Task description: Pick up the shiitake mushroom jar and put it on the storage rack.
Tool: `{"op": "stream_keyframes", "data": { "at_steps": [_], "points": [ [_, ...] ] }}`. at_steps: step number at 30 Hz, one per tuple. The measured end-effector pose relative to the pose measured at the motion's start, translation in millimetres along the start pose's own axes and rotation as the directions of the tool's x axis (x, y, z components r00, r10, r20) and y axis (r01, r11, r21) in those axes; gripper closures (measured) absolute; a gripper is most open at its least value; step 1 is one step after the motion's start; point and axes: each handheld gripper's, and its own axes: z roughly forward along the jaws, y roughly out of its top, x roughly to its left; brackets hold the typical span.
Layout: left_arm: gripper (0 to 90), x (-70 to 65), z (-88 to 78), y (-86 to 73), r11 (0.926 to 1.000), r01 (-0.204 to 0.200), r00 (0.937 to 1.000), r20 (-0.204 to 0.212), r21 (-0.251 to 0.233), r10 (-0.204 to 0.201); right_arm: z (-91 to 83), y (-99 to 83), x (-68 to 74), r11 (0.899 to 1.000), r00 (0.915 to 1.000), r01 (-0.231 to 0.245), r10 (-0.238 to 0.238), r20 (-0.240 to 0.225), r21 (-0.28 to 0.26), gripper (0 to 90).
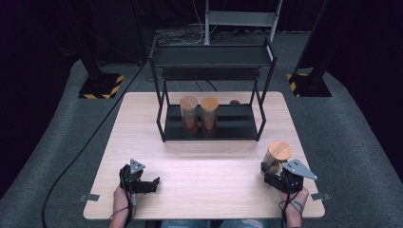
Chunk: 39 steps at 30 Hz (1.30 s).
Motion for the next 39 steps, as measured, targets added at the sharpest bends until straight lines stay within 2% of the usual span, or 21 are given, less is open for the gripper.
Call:
{"op": "stream_keyframes", "data": {
  "at_steps": [39],
  "points": [
    [0.2, 0.2, 0.1, 0.2, 1.0, -0.001, 1.0, 0.001, 0.0, 0.001, 18.1, 20.4, 12.3, 0.999, 0.9989, 0.034, -0.034, -0.031, -0.003, 24.7]
  ]
}}
